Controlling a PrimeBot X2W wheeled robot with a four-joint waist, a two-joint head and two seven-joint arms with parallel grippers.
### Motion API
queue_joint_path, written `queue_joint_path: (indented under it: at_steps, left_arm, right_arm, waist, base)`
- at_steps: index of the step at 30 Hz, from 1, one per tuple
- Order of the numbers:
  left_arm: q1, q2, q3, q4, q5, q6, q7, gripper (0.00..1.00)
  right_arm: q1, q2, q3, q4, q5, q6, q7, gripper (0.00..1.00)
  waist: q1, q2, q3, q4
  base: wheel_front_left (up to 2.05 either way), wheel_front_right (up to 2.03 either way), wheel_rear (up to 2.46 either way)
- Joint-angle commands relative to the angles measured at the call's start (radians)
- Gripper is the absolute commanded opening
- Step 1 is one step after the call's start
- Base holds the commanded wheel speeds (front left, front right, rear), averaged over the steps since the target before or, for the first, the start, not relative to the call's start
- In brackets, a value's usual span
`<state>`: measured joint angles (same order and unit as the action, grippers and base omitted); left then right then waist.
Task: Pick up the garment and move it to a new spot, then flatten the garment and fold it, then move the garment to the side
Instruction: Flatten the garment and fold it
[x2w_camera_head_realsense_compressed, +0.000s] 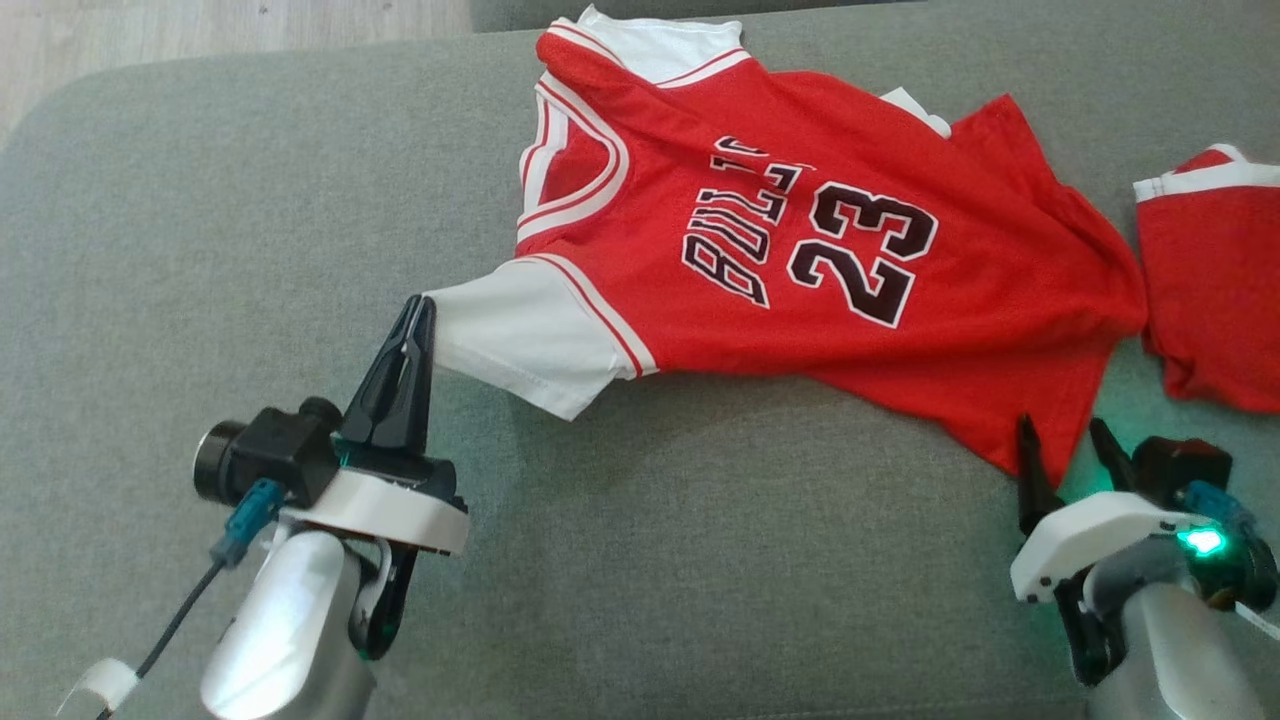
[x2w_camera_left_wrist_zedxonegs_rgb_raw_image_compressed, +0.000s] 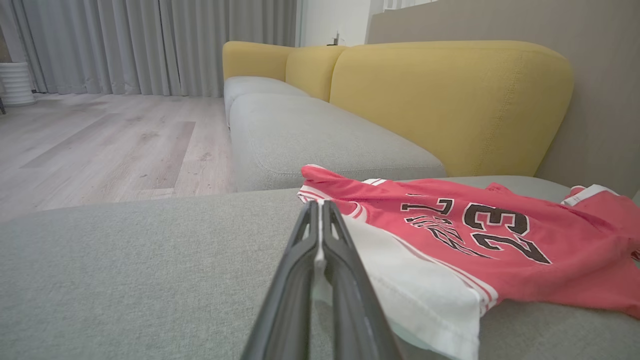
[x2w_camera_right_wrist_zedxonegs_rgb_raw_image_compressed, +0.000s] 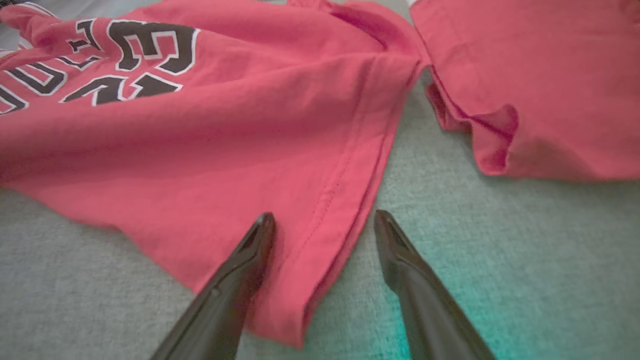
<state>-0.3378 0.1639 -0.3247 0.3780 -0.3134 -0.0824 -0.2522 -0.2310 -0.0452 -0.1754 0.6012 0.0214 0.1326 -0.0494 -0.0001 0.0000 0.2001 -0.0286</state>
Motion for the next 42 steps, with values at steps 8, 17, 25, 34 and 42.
queue_joint_path:
  at_steps: [8, 17, 25, 34, 42]
  left_arm:
    - [0.003, 0.020, 0.047, -0.051, 0.013, 0.005, -0.009, 0.00]
    - [0.004, 0.013, 0.048, -0.047, 0.018, 0.004, -0.009, 0.00]
    - [-0.008, 0.015, 0.051, -0.042, 0.020, 0.002, -0.009, 0.00]
    - [-0.010, 0.004, 0.112, -0.056, -0.076, -0.016, -0.009, 0.00]
    - [-0.110, 0.025, 0.162, -0.103, -0.184, -0.035, 0.015, 0.00]
  right_arm:
    - [0.048, -0.005, 0.078, -0.018, 0.031, -0.002, 0.027, 1.00]
    - [0.092, -0.005, 0.145, -0.060, 0.065, -0.002, 0.082, 0.49]
    - [0.095, -0.005, 0.188, -0.120, 0.119, -0.002, 0.071, 0.00]
    - [0.044, -0.005, 0.194, -0.258, 0.130, -0.002, -0.061, 0.00]
    - [-0.080, -0.005, 0.175, -0.419, 0.044, -0.002, -0.043, 0.00]
  waist:
    - [0.0001, 0.0000, -0.026, -0.022]
    - [0.0001, 0.0000, -0.043, -0.033]
    - [0.0001, 0.0000, -0.045, -0.033]
    - [0.0001, 0.0000, -0.103, -0.051]
    - [0.0001, 0.0000, -0.184, -0.052]
  base:
    - [0.00, 0.00, 0.00]
    - [0.00, 0.00, 0.00]
    - [0.00, 0.00, 0.00]
    - [0.00, 0.00, 0.00]
    - [0.00, 0.00, 0.00]
